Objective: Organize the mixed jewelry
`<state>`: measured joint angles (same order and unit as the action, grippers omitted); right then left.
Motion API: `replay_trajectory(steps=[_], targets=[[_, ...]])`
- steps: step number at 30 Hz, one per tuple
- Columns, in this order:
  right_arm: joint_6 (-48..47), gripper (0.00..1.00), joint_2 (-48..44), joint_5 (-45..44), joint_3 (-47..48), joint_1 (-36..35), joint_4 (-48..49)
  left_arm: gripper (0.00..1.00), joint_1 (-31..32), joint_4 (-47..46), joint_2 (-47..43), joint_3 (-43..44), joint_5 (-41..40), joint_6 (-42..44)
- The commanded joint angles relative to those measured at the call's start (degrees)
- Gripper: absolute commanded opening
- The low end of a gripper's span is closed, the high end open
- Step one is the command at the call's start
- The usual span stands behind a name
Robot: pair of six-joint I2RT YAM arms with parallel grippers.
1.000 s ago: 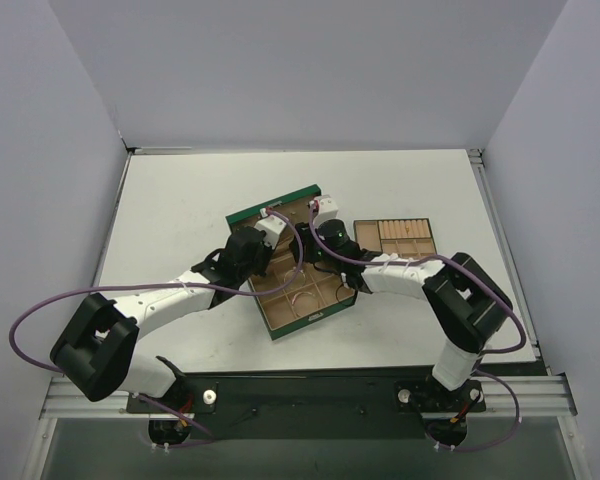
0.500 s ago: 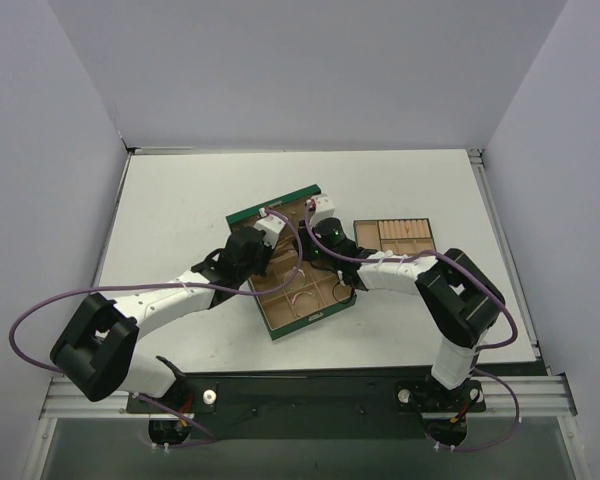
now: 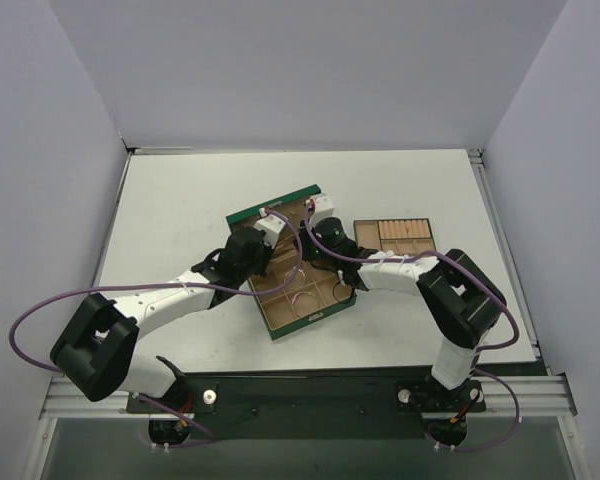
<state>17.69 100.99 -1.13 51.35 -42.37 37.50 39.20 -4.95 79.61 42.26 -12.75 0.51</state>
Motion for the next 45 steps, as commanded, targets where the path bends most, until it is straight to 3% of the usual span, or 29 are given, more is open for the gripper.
replay_trajectory(steps=[1, 22, 45], targets=[[-1.61, 0.0, -5.79, 0.69, 0.77, 0.18, 3.37, 0.0, 0.53, -0.23, -0.34, 1.95, 5.19, -1.48], [0.15, 0.0, -12.22, 5.52, 3.14, 0.18, 4.34, 0.0, 0.53, -0.59, -0.51, 1.51, 6.51, -1.57], [4.98, 0.0, -9.76, 4.73, 5.51, 0.36, 11.28, 0.0, 0.61, -0.32, -0.42, 1.51, 8.45, -1.39]])
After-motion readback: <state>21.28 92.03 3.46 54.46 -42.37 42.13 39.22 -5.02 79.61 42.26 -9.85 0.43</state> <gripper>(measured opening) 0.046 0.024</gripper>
